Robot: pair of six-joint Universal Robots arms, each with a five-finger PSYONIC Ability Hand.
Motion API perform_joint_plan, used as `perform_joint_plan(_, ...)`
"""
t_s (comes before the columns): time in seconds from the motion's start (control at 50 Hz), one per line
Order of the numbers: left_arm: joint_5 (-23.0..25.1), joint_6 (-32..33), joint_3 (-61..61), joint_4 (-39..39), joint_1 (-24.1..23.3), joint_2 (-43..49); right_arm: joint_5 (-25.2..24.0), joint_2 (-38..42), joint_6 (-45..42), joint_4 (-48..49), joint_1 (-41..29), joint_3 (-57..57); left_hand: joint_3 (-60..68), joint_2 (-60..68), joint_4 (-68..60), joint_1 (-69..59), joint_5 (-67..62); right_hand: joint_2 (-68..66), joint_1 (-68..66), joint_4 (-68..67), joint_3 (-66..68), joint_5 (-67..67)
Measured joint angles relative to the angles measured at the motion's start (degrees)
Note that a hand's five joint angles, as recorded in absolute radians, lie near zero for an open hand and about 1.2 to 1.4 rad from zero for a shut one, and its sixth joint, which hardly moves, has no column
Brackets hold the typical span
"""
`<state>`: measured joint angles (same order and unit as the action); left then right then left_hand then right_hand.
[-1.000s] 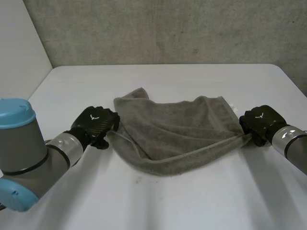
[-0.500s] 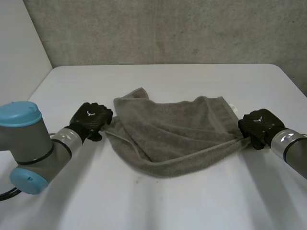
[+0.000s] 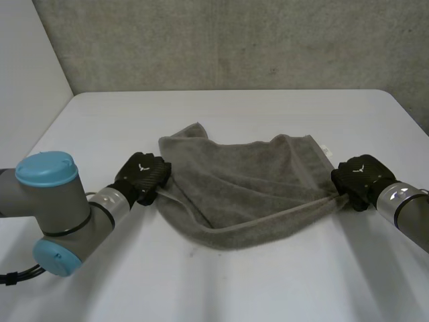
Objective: Fold the towel.
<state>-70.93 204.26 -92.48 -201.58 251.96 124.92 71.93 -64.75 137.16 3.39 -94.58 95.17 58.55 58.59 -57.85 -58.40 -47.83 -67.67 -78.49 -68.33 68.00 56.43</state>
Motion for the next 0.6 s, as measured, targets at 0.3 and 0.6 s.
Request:
perform_joint_plan(0.3, -5.94, 0.65, -0.13, -1.42, 0.16, -10.50, 0.28, -7.52, 0.44, -4.68, -0.01, -4.44, 10.87, 10.79, -11.64, -9.40, -10.91, 0.00, 0.00, 0.00, 0.00, 0.00)
perform_joint_plan(0.6, -7.18, -1.21, 5.78, 10.34, 2.15, -40.01, -0.56, -22.49, 3.99, -27.58, 0.17, -31.17, 11.06, 10.99, -11.87, -9.64, -10.97, 0.00, -0.01, -0.02, 0.00, 0.00)
